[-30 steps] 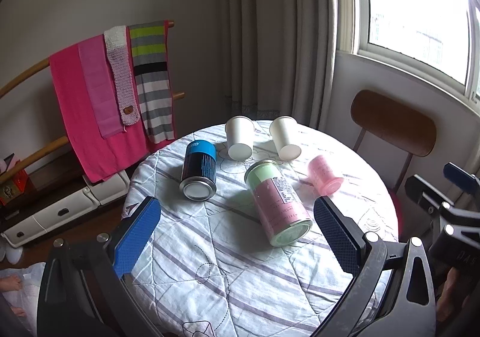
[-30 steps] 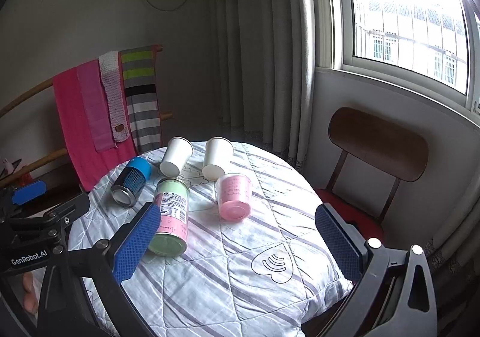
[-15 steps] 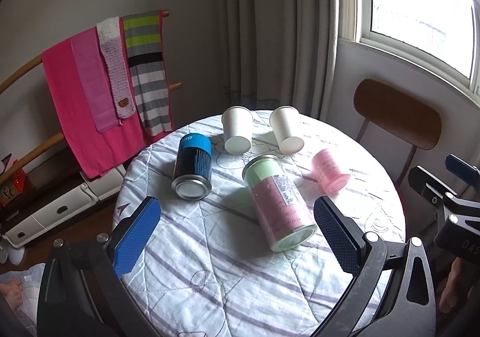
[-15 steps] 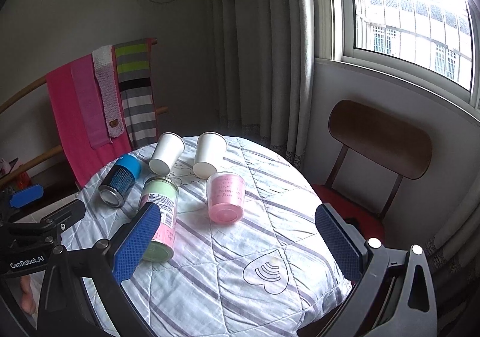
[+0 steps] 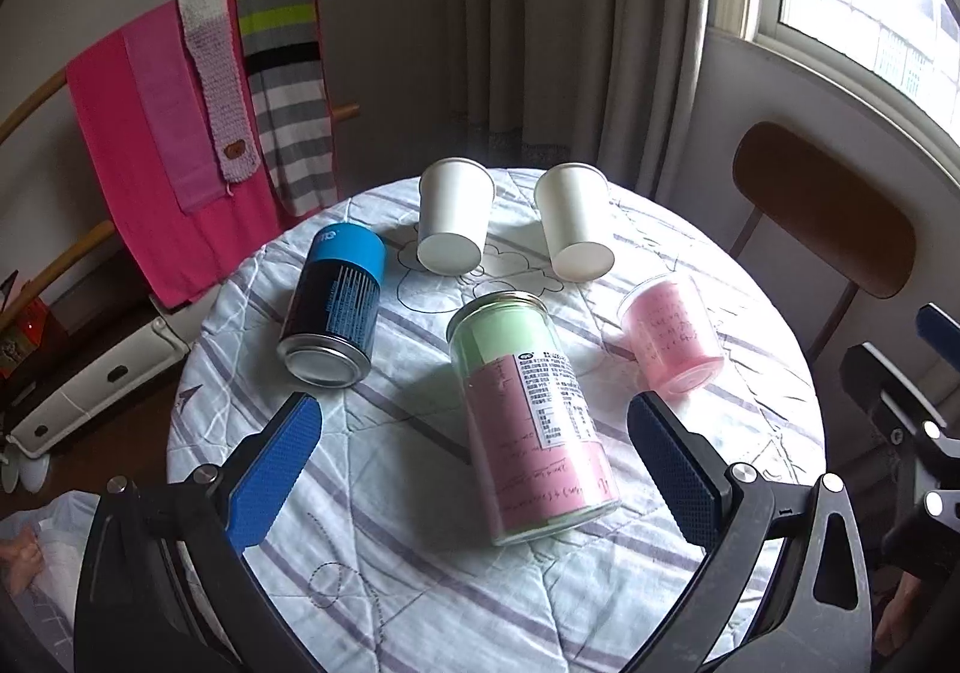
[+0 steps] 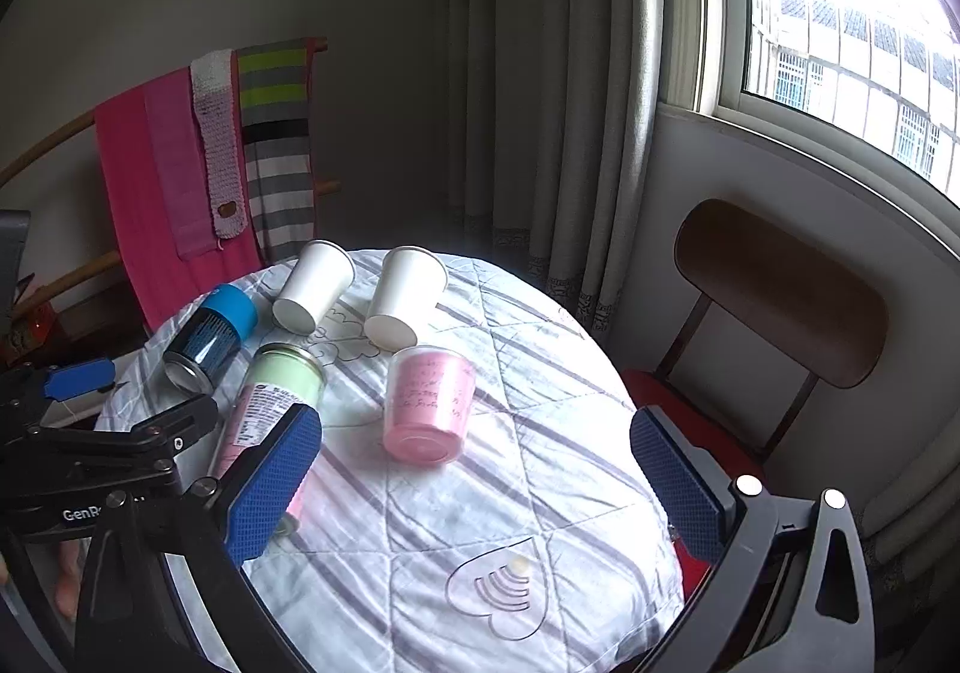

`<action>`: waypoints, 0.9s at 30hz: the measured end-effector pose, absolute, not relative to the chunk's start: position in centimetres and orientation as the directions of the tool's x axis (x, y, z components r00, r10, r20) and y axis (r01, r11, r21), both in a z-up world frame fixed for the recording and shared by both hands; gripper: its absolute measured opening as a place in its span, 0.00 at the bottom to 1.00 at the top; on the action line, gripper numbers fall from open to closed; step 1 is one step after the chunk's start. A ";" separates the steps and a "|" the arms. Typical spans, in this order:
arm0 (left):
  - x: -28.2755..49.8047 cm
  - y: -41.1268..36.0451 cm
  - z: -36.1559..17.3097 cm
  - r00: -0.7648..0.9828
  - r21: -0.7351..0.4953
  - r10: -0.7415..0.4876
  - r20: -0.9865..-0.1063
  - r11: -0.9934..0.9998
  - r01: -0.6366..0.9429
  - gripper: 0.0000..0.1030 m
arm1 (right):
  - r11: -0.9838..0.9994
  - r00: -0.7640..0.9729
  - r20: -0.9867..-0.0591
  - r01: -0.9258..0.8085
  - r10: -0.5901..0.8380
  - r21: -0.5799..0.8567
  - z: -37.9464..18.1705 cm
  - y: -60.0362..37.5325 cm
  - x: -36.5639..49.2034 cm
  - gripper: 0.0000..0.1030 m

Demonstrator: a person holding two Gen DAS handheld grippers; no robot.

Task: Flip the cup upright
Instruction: 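Move the left tool to the lying green-and-pink jar and close on it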

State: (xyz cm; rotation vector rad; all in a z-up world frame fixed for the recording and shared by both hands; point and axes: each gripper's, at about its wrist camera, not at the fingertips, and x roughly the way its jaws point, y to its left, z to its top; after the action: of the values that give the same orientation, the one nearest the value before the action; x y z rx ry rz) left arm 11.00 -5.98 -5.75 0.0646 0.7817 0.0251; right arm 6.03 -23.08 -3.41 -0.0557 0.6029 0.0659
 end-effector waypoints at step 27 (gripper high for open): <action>18.2 -8.3 -12.2 0.469 -0.037 0.000 -0.883 0.997 -0.069 1.00 | 0.986 0.774 -0.625 -0.160 0.101 -0.039 -6.1 -26.4 10.1 1.00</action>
State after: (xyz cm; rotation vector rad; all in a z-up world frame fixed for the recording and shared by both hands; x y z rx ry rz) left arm 18.21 -8.31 -12.24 -0.0706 1.0819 0.0423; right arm 10.12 -26.37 -6.08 -0.0913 0.6711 0.1415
